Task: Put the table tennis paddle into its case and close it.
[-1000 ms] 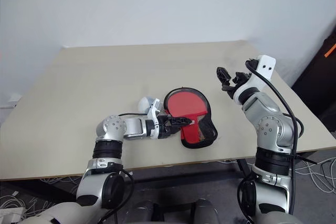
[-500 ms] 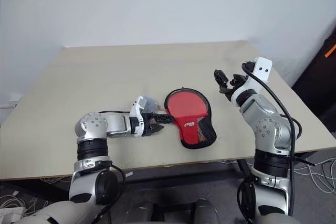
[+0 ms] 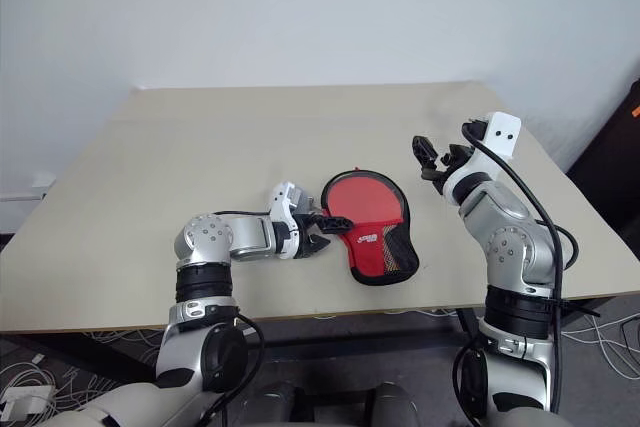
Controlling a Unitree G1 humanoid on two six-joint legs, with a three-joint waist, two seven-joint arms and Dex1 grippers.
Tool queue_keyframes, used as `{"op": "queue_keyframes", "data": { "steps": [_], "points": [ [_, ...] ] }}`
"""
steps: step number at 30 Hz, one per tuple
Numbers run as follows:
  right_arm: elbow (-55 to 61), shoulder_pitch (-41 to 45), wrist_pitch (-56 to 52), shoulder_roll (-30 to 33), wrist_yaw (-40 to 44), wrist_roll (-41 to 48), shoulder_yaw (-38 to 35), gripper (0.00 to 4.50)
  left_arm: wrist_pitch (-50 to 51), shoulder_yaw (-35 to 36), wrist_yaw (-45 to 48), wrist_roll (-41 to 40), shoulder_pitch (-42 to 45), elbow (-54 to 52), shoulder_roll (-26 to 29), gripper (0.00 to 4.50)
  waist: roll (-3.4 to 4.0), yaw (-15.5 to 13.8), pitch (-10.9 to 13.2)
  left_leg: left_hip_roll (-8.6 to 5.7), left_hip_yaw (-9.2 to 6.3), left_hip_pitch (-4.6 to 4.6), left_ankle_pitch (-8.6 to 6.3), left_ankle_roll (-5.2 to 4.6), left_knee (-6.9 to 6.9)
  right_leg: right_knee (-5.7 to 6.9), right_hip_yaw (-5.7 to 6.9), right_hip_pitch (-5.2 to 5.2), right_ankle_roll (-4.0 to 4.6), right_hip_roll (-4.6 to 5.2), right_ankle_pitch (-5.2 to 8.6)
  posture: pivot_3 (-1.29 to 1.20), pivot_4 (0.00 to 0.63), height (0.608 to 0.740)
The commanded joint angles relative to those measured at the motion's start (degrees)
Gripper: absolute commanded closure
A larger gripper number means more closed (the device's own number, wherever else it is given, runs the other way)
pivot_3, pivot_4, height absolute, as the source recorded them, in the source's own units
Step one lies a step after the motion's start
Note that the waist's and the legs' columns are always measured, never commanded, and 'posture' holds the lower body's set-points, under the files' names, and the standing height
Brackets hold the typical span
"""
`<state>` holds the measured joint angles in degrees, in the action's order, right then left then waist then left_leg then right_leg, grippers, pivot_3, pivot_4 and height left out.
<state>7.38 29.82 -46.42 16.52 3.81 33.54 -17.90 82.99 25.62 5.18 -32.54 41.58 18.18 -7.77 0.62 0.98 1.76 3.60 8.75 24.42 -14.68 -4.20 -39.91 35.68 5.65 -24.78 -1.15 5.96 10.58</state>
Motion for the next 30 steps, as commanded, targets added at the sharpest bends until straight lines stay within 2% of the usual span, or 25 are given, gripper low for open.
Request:
{"op": "queue_keyframes", "data": {
  "steps": [1,8,12,15,17,20,28,30],
  "points": [
    [2.11,0.82,0.76,0.35,-0.19,-0.43,-0.18,0.26,-1.27,-2.63,-1.01,0.86,1.27,5.89,-5.58,0.00,0.01,-0.24,-0.02,0.00,-0.01,-0.08,-0.01,0.00,-0.01,-0.01,0.01,0.08,-0.02,0.00,0.01,0.00,0.000,0.724],
    [1.52,1.31,1.04,-0.06,-0.24,-0.75,-0.06,0.26,-2.81,-8.00,3.73,-1.12,1.92,6.51,-5.52,0.00,0.05,-1.52,-0.04,-0.06,-0.22,-0.64,-0.20,-0.26,-0.01,-0.03,-0.01,0.49,-0.13,0.18,0.12,0.00,0.000,0.724],
    [1.41,1.25,1.43,-0.10,0.05,-1.26,0.78,0.26,-0.96,-4.29,3.35,-3.28,2.94,5.30,-4.47,0.00,0.05,-1.43,-0.04,-0.10,-0.14,-0.54,-0.28,-0.36,-0.01,-0.02,-0.13,0.45,-0.16,0.26,0.13,0.00,0.000,0.724],
    [1.10,1.30,1.72,-0.22,0.22,-1.51,0.82,0.26,-1.40,-6.82,5.79,-3.95,2.68,3.55,-2.58,0.00,0.04,-1.35,-0.03,-0.14,-0.12,-0.41,-0.27,-0.36,-0.01,-0.01,-0.14,0.32,-0.16,0.24,0.12,0.00,0.000,0.724],
    [0.59,1.51,2.06,-0.36,0.39,-1.81,0.82,0.26,-2.27,-3.84,4.26,-4.24,3.61,6.12,-2.98,0.00,0.05,-0.86,-0.03,-0.13,-0.11,-0.36,-0.27,-0.36,-0.01,0.00,-0.13,0.28,-0.17,0.21,0.12,0.00,0.000,0.724],
    [-0.04,2.00,2.70,-0.63,0.68,-2.32,1.21,0.26,-4.21,-4.45,6.95,-5.30,3.78,6.58,-2.62,0.00,0.06,-0.74,-0.02,-0.07,-0.11,-0.38,-0.27,-0.35,-0.01,0.00,-0.14,0.27,-0.18,0.16,0.13,0.00,0.000,0.724],
    [-0.84,2.67,3.45,-0.60,0.71,-2.54,1.10,0.26,-6.08,-3.81,4.31,-5.60,3.43,10.54,-3.75,0.00,0.06,-0.43,-0.02,-0.07,-0.13,-0.38,-0.27,-0.35,-0.01,-0.02,-0.12,0.29,-0.25,0.16,0.18,0.00,0.000,0.724],
    [-0.76,2.47,3.50,-0.54,0.62,-2.61,1.06,0.26,-6.59,-4.12,4.04,-5.64,2.81,10.38,-4.09,0.37,0.06,-0.43,-0.02,-0.08,-0.13,-0.37,-0.27,-0.36,-0.01,-0.02,-0.13,0.29,-0.25,0.17,0.18,0.00,0.000,0.724]
  ]
}}
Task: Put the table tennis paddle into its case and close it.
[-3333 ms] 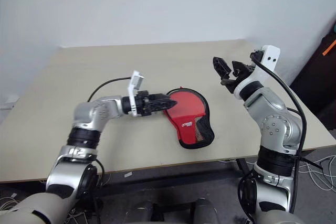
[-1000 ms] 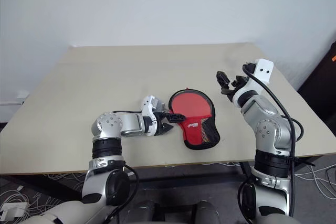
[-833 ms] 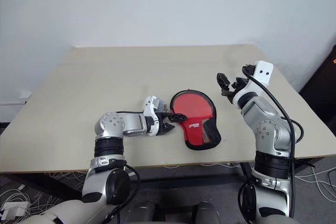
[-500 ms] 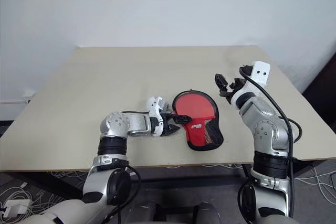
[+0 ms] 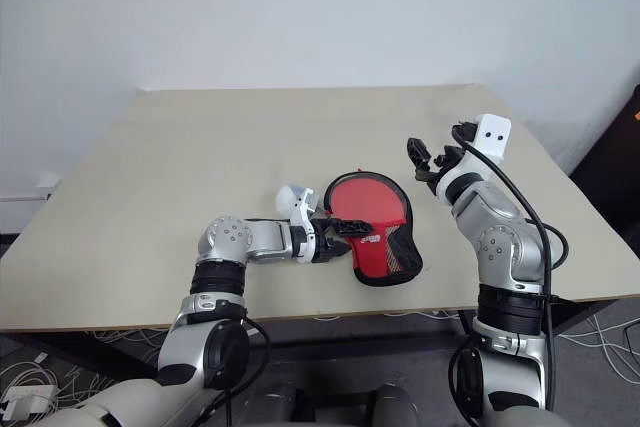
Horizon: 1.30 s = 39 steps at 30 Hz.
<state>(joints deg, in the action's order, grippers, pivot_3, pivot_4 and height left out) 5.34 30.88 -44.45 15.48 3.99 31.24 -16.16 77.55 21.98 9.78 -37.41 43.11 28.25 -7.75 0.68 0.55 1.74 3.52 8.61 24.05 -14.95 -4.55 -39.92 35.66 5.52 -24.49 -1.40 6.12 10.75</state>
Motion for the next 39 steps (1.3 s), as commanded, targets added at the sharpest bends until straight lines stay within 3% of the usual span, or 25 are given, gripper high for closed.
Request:
{"op": "queue_keyframes", "data": {
  "steps": [1,10,27,31,39],
  "points": [
    [1.29,1.37,1.57,0.52,0.41,-0.34,-0.70,0.26,-1.06,-0.63,-0.40,-0.99,1.14,0.20,-4.10,0.53,0.00,0.02,0.00,0.00,0.00,0.00,0.00,0.00,0.00,0.00,0.00,0.00,0.00,0.00,0.00,0.00,0.000,0.724],
    [0.83,1.54,1.72,0.43,0.13,-0.35,-0.92,0.26,-0.23,-0.38,-0.35,-2.45,2.26,-0.01,-3.47,3.67,0.01,0.73,0.01,0.02,0.00,0.20,0.00,0.01,0.00,0.01,0.01,-0.20,0.00,-0.01,0.00,0.00,0.000,0.724],
    [-0.96,2.46,2.91,-0.37,0.02,-0.77,-0.76,0.26,0.29,3.78,-3.31,-3.73,2.98,1.92,-2.50,3.67,0.01,0.90,0.01,0.03,0.05,0.46,0.03,0.02,0.00,0.05,-0.06,-0.50,0.00,-0.06,-0.01,0.00,0.000,0.724],
    [-0.88,2.53,2.92,-0.48,-0.11,-0.86,-0.83,0.26,-1.35,2.77,-3.07,-3.54,2.64,1.23,-3.49,4.48,0.01,0.89,0.01,0.03,0.06,0.46,0.03,0.02,0.00,0.05,-0.06,-0.49,0.00,-0.06,-0.02,0.00,0.000,0.724],
    [-0.50,2.07,2.85,-0.21,-0.33,-1.15,-1.25,0.26,-3.61,4.30,-5.98,-4.34,3.08,3.93,-3.38,4.48,0.01,0.89,0.01,0.04,0.06,0.46,0.03,0.02,0.00,0.05,-0.06,-0.49,0.01,-0.06,-0.02,0.00,0.000,0.724]
  ]
}}
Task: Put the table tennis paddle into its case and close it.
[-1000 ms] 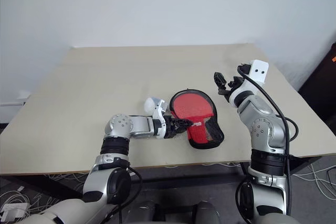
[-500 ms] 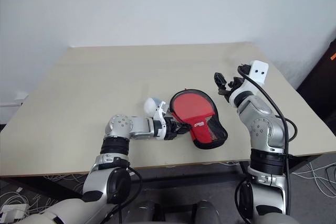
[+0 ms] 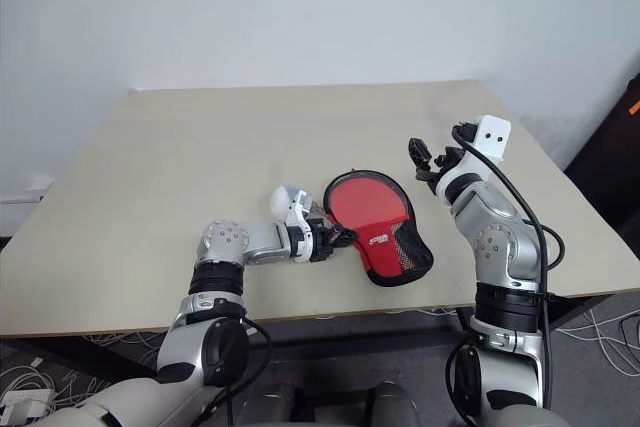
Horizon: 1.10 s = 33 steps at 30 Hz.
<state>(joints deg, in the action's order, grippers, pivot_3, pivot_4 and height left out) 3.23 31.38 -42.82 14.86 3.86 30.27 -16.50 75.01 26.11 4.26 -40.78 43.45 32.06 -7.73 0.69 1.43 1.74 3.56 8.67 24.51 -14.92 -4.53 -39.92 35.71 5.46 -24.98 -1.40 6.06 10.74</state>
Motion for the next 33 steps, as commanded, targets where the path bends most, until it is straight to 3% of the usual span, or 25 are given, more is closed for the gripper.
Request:
{"op": "queue_keyframes", "data": {
  "steps": [1,20,24,27,33],
  "points": [
    [1.60,1.53,1.23,0.40,-0.22,-0.22,-0.91,0.26,-0.67,0.08,-0.32,-1.36,2.82,0.37,-3.28,4.48,0.00,0.00,0.00,0.00,0.00,0.00,0.00,0.00,0.00,0.00,0.00,0.00,0.00,0.00,0.00,0.00,0.000,0.724],
    [0.72,1.62,2.12,-0.53,0.04,-1.63,0.03,0.26,1.06,0.78,-4.66,-6.55,0.63,-5.86,-3.78,4.48,0.00,0.01,0.00,0.00,0.01,0.00,0.00,0.01,0.00,0.00,-0.02,-0.01,0.05,-0.01,-0.04,0.00,0.000,0.724],
    [0.18,1.77,2.70,-0.65,0.13,-1.98,0.49,0.26,-0.16,-4.23,-2.72,-3.89,0.06,-6.15,-2.66,4.48,0.00,-0.01,0.00,0.00,0.01,0.00,0.00,0.01,0.00,0.00,-0.01,0.00,0.06,-0.01,-0.04,0.00,0.000,0.724],
    [0.07,1.92,2.98,-0.70,0.07,-2.13,0.79,0.26,-0.01,-4.44,-2.21,-4.83,-0.03,-6.75,-3.05,3.89,0.00,0.03,0.00,0.00,0.04,0.01,0.00,0.01,0.00,0.00,-0.01,-0.01,0.06,-0.02,-0.04,0.00,0.000,0.724],
    [0.24,1.61,3.14,-0.71,0.13,-2.47,0.89,0.26,3.19,0.13,-7.57,-6.65,1.37,-4.98,-4.06,1.75,0.00,0.03,0.00,0.02,0.02,0.00,0.02,0.03,0.00,0.00,-0.03,-0.01,0.05,-0.04,-0.04,0.00,0.000,0.724]
  ]
}}
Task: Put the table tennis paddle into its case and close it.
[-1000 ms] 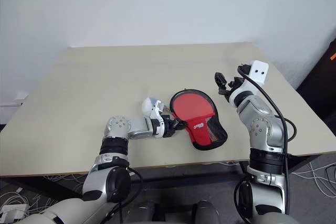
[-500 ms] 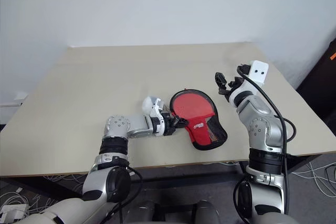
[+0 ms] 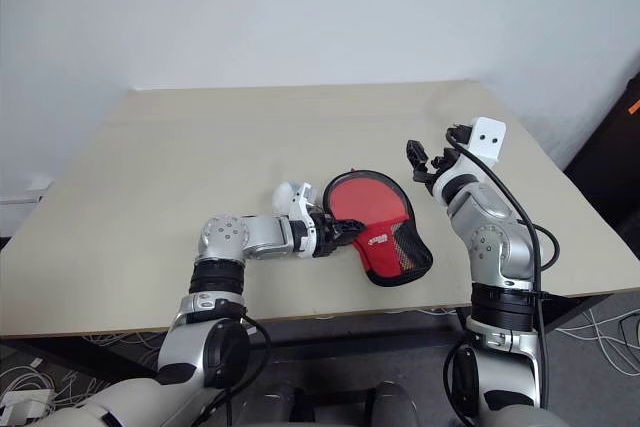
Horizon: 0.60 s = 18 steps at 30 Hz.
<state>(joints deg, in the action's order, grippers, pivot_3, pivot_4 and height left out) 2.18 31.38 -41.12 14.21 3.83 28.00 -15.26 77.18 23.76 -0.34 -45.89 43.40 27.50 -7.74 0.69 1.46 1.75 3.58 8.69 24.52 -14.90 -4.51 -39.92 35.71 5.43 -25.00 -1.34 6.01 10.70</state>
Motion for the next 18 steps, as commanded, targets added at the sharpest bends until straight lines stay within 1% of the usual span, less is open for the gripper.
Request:
{"op": "queue_keyframes", "data": {
  "steps": [1,5,8,14,18],
  "points": [
    [1.38,1.49,1.42,-0.04,0.13,-0.25,-0.37,0.26,1.61,3.04,-3.46,-1.91,1.63,-0.32,-4.17,1.38,0.00,0.00,0.00,0.00,0.00,0.00,0.00,0.00,0.00,0.00,0.00,0.01,0.00,0.00,0.00,0.00,0.000,0.724],
    [1.66,1.15,1.40,0.04,0.02,-0.26,-0.52,0.26,2.82,5.26,-5.88,-3.01,2.34,-0.73,-5.03,0.02,0.00,0.01,0.00,0.00,-0.01,0.00,0.00,0.00,0.00,-0.01,0.00,0.00,-0.01,0.00,0.01,0.00,0.000,0.724],
    [1.74,1.04,1.40,0.03,-0.08,-0.28,-0.58,0.26,1.96,6.14,-8.29,-3.10,2.98,1.75,-5.52,0.02,0.00,0.02,0.00,0.01,-0.01,-0.01,0.00,0.01,0.00,0.00,0.00,0.01,-0.01,-0.01,0.01,0.00,0.000,0.724],
    [1.87,0.92,1.40,0.18,-0.15,-0.61,-0.39,0.26,-1.06,4.79,-10.54,-3.05,4.68,6.03,-6.88,0.02,-0.01,-0.22,-0.01,0.00,-0.01,-0.04,-0.01,0.01,-0.04,-0.02,0.03,0.11,0.00,-0.02,0.00,0.00,0.000,0.724],
    [1.86,0.98,1.27,0.11,-0.18,-0.90,-0.35,0.26,-3.54,3.22,-9.59,-2.94,5.80,9.47,-7.96,0.02,-0.01,-0.40,-0.01,-0.04,-0.02,-0.16,-0.01,0.01,-0.07,-0.06,0.11,0.33,-0.04,-0.02,0.03,0.00,0.000,0.724]
  ]
}}
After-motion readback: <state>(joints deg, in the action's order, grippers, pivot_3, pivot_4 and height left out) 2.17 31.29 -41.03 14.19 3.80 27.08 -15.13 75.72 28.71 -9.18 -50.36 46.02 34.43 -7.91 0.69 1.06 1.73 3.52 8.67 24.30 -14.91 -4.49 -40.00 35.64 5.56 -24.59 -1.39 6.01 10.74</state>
